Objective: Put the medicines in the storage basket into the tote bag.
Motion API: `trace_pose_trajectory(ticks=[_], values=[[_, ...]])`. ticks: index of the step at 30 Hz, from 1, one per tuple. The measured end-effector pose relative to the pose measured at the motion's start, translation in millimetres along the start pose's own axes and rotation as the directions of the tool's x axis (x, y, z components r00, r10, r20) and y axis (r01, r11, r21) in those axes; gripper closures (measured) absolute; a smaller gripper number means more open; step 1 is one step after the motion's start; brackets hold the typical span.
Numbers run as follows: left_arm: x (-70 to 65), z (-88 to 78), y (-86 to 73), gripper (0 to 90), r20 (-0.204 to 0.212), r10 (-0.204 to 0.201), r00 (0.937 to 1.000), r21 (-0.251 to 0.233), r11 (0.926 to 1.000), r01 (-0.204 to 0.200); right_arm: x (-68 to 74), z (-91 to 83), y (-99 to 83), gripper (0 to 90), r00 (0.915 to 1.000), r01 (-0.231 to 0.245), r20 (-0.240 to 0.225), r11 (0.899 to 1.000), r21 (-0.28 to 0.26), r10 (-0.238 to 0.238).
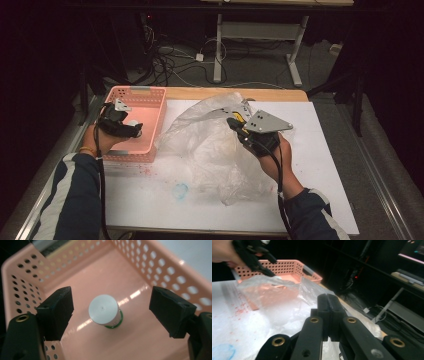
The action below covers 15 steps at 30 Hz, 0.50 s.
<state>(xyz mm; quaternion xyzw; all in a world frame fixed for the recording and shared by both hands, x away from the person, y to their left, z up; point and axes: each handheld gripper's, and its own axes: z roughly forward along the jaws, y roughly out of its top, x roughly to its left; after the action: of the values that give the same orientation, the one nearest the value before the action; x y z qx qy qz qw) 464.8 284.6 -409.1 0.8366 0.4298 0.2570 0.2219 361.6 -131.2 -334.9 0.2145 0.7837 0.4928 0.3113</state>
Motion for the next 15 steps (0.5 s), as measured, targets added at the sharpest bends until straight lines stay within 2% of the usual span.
trace_pose_trajectory(ticks=[3,4,5,6,7,8,9,11,13,15], values=[[7.6,21.2,1.8,21.0,-0.012,0.011,0.9999,0.103,0.9946,-0.009,-0.2,3.6,-2.4,90.0,0.9995,-0.004,-0.032,1.0,0.007,0.004],[11.4,26.3,1.9,21.9,-0.018,-0.007,0.9998,0.129,0.9916,0.009,-0.2,3.8,-2.9,90.0,0.9994,-0.003,-0.034,1.0,0.007,0.004],[17.2,32.6,2.1,25.7,0.005,-0.027,0.9996,0.138,0.99,0.027,-0.5,3.8,-3.4,90.0,0.9992,-0.006,-0.039,1.0,0.009,0.006],[17.2,32.6,2.1,28.7,0.005,-0.027,0.9996,0.138,0.99,0.027,-1.1,3.8,-4.2,90.0,0.9991,-0.005,-0.043,1.0,0.009,0.006],[19.9,39.2,2.0,29.9,0.04,-0.026,0.9989,0.166,0.9859,0.019,-1.4,3.7,-5.1,90.0,0.9991,-0.008,-0.043,1.0,0.01,0.008],[19.9,39.2,2.0,35.6,0.04,-0.026,0.9989,0.166,0.9859,0.019,-1.4,3.7,-5.1,90.0,0.9991,-0.008,-0.043,1.0,0.01,0.008],[20.1,45.4,1.4,43.7,0.065,-0.008,0.9979,0.208,0.9781,-0.005,-2.1,3.7,-7.1,90.0,0.999,-0.009,-0.044,1.0,0.014,0.009],[20.4,46.1,1.2,44.8,0.067,-0.01,0.9977,0.209,0.9779,-0.004,-2.5,3.7,-7.9,90.0,0.9989,-0.007,-0.047,1.0,0.013,0.007],[21.2,44.0,1.4,47.8,0.083,-0.014,0.9964,0.184,0.9829,-0.001,-2.7,3.7,-9.7,90.0,0.9987,-0.008,-0.051,1.0,0.018,0.009],[20.5,42.9,1.2,48.0,0.08,-0.011,0.9968,0.193,0.9812,-0.005,-2.9,3.4,-10.3,90.0,0.9988,-0.007,-0.049,1.0,0.02,0.008]])
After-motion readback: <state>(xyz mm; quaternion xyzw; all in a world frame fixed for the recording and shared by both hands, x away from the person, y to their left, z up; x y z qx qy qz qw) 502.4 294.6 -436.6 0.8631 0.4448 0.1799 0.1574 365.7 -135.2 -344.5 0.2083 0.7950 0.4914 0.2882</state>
